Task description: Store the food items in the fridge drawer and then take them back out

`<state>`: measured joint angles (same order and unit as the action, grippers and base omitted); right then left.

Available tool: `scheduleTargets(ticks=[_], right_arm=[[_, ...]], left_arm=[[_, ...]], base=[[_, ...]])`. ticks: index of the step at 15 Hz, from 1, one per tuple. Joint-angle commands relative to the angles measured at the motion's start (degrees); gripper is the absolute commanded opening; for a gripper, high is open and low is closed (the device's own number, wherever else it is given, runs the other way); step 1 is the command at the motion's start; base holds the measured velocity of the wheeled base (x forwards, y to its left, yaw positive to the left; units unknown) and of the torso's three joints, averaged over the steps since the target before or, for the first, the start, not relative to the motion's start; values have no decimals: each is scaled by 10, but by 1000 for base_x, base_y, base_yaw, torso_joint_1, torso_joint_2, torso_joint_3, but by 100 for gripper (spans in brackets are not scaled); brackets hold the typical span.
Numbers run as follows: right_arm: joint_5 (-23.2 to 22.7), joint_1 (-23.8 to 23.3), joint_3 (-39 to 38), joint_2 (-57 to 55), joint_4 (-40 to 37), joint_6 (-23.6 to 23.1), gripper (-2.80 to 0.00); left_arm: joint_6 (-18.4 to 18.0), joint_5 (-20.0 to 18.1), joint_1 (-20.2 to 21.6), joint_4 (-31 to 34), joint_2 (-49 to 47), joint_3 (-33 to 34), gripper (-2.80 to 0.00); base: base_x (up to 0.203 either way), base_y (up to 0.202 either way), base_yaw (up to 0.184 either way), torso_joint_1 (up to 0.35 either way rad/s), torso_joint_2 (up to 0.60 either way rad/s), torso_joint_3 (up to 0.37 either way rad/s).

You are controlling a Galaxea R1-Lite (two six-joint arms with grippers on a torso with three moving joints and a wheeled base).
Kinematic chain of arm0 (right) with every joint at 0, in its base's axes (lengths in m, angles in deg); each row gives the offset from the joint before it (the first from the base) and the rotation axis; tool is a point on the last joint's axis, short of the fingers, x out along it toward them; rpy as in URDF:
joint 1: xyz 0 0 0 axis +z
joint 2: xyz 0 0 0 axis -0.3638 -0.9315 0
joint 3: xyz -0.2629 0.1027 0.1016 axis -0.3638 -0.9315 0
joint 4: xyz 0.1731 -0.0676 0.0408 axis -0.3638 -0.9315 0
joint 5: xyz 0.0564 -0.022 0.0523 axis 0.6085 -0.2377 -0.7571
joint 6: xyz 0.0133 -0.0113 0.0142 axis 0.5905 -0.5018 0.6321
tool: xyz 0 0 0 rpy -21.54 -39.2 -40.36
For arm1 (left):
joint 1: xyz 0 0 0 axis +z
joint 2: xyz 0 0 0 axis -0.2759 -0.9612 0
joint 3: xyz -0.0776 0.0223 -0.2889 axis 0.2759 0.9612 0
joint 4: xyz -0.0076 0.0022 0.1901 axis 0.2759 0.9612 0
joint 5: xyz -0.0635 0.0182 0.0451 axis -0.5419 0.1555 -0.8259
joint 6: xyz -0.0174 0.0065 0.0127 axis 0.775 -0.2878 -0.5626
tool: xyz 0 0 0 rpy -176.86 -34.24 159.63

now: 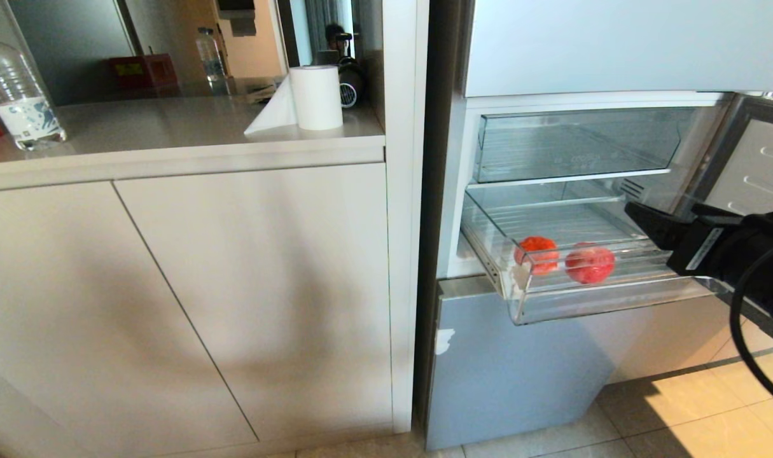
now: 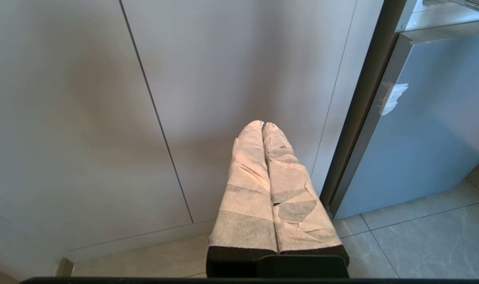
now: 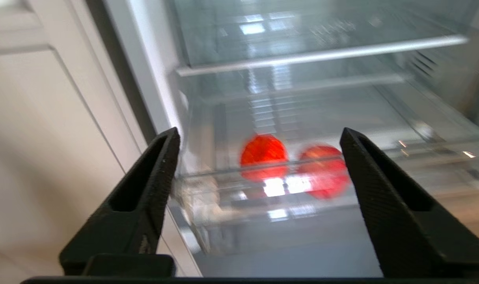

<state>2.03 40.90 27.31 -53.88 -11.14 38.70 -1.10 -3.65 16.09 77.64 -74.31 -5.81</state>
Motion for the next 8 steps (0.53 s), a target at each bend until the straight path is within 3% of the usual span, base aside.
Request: scheduleTargets(ticks=[1, 2, 5, 8], right_arm=[[3, -18, 49, 46, -175, 7, 0], [5, -23, 43, 55, -179, 12, -280], [16, -26, 1, 137, -191, 11, -280], [31, -26, 13, 220, -289, -5, -280]], left_arm=[[0, 0, 0, 0, 0, 0, -280], [-1, 0, 0, 0, 0, 0, -280], [0, 0, 0, 0, 0, 0, -280], [0, 0, 0, 0, 0, 0, -280]], base=[[0, 0, 0, 0, 0, 0], [0, 0, 0, 0, 0, 0], [0, 0, 0, 0, 0, 0], [0, 0, 0, 0, 0, 0]])
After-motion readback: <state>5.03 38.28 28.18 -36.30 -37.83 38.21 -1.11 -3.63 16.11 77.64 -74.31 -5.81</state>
